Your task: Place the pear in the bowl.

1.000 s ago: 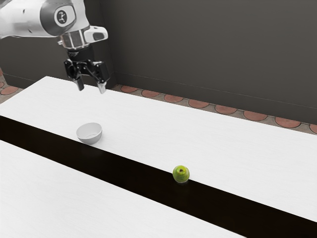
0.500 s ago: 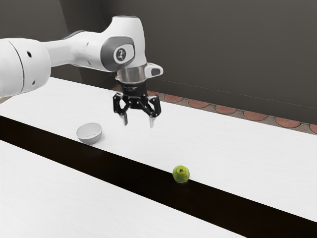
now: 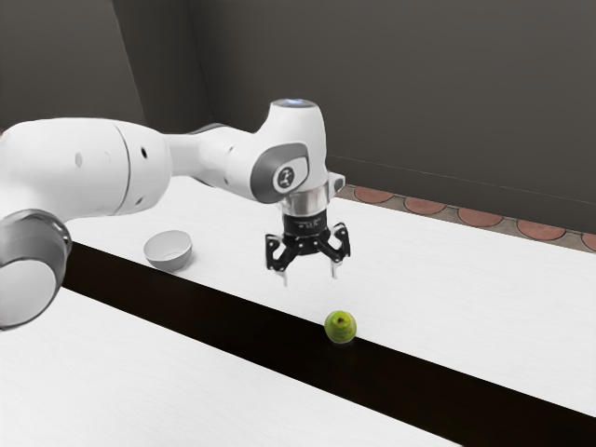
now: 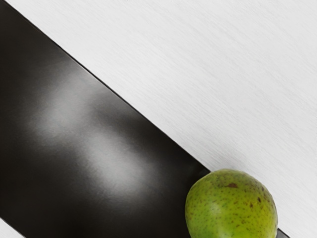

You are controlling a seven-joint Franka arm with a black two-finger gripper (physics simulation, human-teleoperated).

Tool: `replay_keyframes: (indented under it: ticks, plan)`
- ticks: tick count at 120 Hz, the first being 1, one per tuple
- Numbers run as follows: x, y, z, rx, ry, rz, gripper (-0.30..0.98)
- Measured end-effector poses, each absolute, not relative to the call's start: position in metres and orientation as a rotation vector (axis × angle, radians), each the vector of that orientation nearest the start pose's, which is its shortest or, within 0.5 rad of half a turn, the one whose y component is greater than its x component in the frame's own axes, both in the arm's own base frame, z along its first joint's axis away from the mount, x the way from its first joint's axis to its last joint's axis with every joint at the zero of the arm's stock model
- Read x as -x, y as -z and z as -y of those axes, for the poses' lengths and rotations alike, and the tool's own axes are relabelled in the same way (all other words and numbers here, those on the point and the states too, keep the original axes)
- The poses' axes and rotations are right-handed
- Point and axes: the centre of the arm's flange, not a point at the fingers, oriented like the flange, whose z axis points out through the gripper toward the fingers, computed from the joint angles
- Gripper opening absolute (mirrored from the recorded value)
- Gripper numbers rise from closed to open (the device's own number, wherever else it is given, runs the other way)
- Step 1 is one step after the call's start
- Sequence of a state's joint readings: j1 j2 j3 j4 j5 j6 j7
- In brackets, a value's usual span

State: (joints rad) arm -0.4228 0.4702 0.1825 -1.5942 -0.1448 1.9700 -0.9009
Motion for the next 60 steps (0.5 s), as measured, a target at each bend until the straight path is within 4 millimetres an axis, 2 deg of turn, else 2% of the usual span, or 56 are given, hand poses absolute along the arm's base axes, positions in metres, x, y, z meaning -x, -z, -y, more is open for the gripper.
replay_keyframes:
  ticks: [9, 23, 47, 60]
  plan:
    - [-0.650, -0.339, 0.192, 2.913, -0.129, 1.150, 0.66]
    - [-0.649, -0.325, 0.208, 2.885, -0.101, 1.247, 0.66]
    - [-0.650, -0.296, 0.218, 2.811, -0.127, 1.441, 0.66]
    - [-0.650, -0.290, 0.220, 2.776, -0.128, 1.514, 0.66]
